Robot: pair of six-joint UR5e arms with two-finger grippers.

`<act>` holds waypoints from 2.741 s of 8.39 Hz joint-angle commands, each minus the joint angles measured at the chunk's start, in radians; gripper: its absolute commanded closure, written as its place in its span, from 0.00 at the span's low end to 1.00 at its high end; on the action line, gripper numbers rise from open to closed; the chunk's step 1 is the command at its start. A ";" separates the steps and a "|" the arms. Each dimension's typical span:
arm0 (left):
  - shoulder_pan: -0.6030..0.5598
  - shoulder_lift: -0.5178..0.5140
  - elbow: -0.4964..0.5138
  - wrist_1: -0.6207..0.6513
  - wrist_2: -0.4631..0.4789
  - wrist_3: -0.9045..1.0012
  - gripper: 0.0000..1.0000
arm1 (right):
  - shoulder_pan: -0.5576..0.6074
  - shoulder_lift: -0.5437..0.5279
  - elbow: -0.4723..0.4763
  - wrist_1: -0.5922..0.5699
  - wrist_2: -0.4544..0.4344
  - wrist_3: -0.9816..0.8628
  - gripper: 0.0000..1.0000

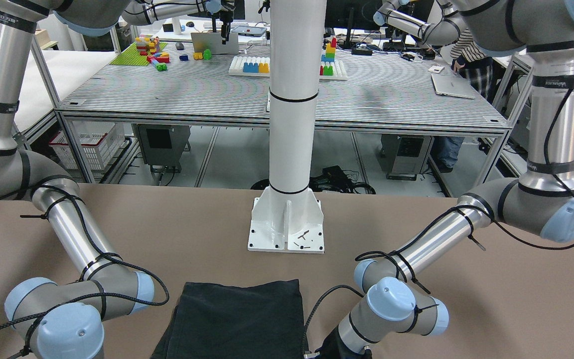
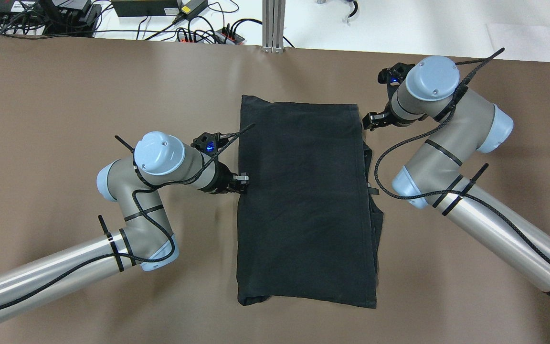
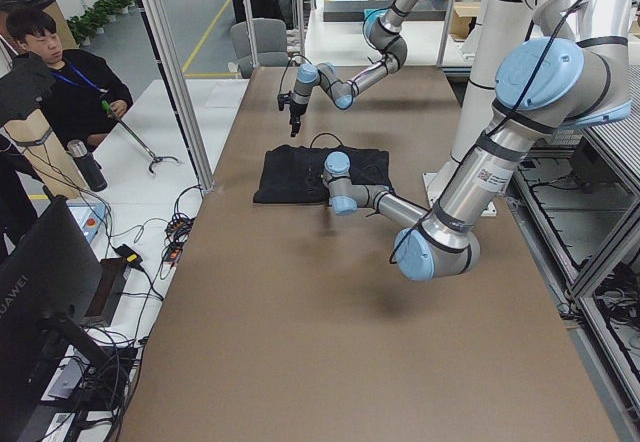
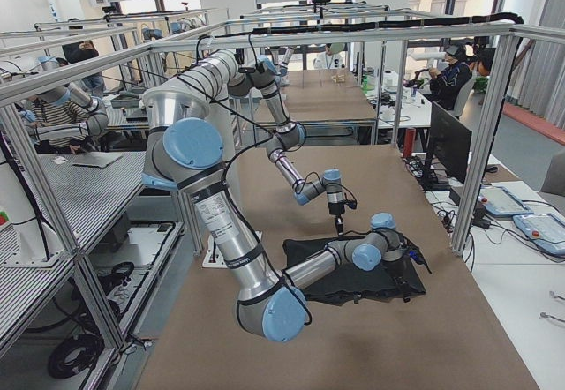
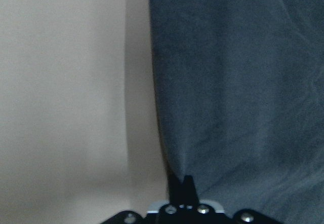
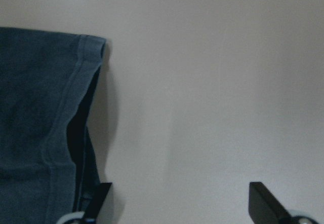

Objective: Fold clothes
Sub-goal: 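Move both grippers to the shirt's long side edges near the robot, then grasp the two corners of the shirt nearest the robot with both grippers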

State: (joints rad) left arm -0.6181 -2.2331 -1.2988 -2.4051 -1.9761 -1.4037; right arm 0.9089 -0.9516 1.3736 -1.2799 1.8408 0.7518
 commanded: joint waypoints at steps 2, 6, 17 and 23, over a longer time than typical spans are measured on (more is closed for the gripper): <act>-0.018 0.128 -0.128 0.000 -0.009 0.014 1.00 | -0.005 -0.009 0.016 0.000 0.000 0.001 0.06; -0.104 0.179 -0.123 -0.002 -0.067 0.130 1.00 | -0.012 -0.016 0.030 0.001 0.000 0.001 0.06; 0.035 0.513 -0.558 -0.012 0.130 -0.249 0.05 | -0.353 -0.177 0.519 0.007 -0.137 0.945 0.08; 0.423 0.596 -0.606 -0.006 0.548 -0.595 0.05 | -0.547 -0.210 0.601 0.007 -0.429 1.302 0.09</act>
State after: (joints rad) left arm -0.2795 -1.6353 -1.9231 -2.4150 -1.5234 -1.9181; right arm 0.3737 -1.1589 1.9723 -1.2732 1.4335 2.0406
